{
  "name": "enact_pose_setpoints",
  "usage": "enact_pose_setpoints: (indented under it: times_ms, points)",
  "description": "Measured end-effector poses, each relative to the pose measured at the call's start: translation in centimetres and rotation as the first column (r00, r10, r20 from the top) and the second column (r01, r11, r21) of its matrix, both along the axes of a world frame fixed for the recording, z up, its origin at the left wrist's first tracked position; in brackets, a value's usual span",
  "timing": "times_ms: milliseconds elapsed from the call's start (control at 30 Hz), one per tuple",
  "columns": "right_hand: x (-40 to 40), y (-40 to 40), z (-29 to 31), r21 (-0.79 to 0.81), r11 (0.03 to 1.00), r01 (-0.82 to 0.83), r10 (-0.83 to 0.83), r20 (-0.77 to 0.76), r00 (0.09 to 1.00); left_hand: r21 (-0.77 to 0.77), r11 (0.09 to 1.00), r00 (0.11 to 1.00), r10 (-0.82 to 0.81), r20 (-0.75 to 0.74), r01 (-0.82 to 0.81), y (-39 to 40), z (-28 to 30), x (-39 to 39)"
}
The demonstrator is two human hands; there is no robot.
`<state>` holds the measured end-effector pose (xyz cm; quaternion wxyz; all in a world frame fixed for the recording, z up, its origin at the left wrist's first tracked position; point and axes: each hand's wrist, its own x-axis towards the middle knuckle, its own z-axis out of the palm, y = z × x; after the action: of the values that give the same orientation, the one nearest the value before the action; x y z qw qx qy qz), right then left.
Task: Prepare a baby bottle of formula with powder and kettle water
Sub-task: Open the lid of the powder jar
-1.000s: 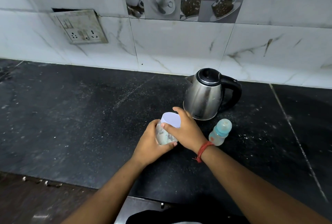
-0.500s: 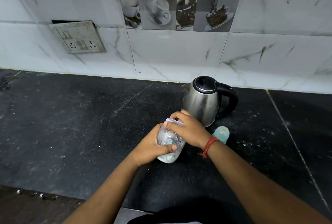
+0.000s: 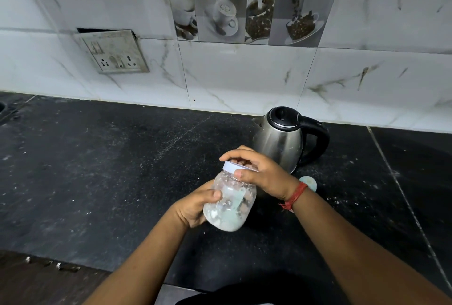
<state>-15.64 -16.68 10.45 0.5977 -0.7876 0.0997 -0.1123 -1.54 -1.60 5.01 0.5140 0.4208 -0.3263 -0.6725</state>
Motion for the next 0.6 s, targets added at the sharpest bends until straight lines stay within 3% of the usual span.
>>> enact_pose_setpoints:
  times_ms: [167, 367, 600]
  points:
    - [-0.3, -0.9, -0.2, 0.214, 0.975, -0.053, 0.05, 0.019, 0.999, 0.032, 0.999, 0.999, 0.04, -0.021, -0.04, 0.3, 0.2, -0.1]
    - [-0.4, -1.4, 0.0, 0.236, 0.964, 0.122, -0.132, 0.024, 0.991, 0.01, 0.995, 0.988, 0.102, 0.113, -0.103, 0.0, 0.4, 0.4]
    - [-0.2, -0.9, -1.5, 0.203, 0.925, 0.322, -0.335, 0.03, 0.942, -0.051, 0.964, 0.907, 0.261, 0.331, -0.259, -0.6, -1.3, 1.2]
